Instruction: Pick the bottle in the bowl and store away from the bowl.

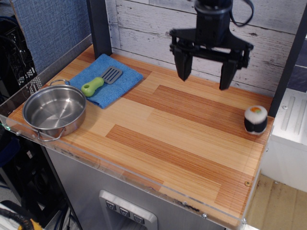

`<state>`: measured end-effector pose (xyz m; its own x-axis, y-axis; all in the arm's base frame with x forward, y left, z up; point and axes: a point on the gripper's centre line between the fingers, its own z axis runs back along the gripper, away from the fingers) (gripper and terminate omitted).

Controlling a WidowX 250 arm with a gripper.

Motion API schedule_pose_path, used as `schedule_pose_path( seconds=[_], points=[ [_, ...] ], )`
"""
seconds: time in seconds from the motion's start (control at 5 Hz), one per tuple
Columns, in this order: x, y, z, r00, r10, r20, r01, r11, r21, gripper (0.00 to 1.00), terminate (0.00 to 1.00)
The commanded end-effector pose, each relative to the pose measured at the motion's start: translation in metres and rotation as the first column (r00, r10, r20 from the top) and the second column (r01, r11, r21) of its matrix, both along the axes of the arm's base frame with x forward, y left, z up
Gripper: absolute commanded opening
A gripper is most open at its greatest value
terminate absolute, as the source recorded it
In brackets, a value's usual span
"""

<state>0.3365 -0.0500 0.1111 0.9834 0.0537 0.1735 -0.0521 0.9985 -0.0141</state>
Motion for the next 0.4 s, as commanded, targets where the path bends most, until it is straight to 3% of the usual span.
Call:
schedule_pose_path(
  seconds=[0.0, 0.2],
  points=[
    [-0.021, 0.019, 0.05, 0.997, 0.055, 0.053, -0.055, 0.999, -0.001, 1.0, 0.0],
    [-0.029, 0.03, 0.051, 0.998, 0.057, 0.033, -0.057, 0.998, -0.015, 1.0, 0.0]
  ],
)
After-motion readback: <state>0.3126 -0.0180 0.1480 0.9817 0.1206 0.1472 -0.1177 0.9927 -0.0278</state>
